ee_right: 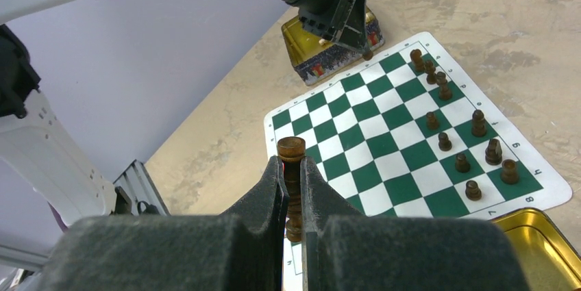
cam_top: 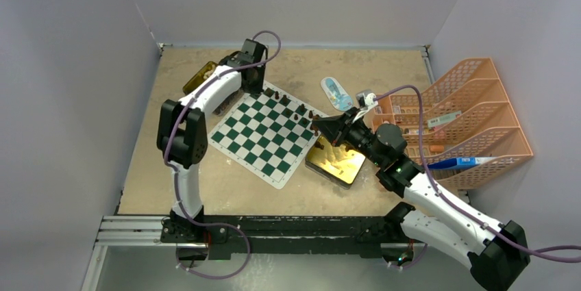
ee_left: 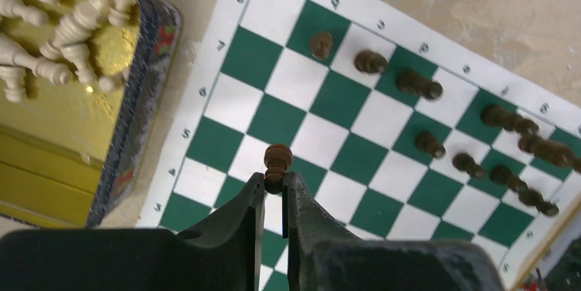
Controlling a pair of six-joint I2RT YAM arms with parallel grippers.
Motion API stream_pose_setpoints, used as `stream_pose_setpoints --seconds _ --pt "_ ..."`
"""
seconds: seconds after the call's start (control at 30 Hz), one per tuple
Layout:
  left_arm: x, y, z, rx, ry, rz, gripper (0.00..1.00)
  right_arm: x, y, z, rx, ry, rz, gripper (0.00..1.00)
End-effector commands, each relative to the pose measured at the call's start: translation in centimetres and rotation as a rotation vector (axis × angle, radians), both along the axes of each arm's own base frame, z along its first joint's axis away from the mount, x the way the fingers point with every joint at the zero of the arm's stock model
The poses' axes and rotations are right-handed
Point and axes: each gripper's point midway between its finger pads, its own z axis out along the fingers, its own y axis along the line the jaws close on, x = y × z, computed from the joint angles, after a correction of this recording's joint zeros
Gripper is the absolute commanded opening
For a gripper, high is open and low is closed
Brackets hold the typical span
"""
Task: Set up the chess pieces on the board
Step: Move the chess piece to the chessboard.
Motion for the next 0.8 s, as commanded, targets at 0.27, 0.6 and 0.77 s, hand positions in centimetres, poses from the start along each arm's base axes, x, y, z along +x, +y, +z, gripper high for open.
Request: stream_pose_setpoints --seconds 0.27,0.6,0.77 --pt "6.2 0.8 -0.1 -0.021 -0.079 -0.018 0.06 0.7 -0.3 4.4 0.033 -0.096 -0.030 0.00" --pt "7.0 1.3 -3.7 0.005 -0.008 -0.037 0.07 1.5 0.5 4.0 0.033 -0.095 -0.022 0.00" --pt "7.2 1.8 -4.7 0.033 0.009 -0.026 0.08 1.7 0.9 3.8 0.025 -0.088 -0.012 0.00"
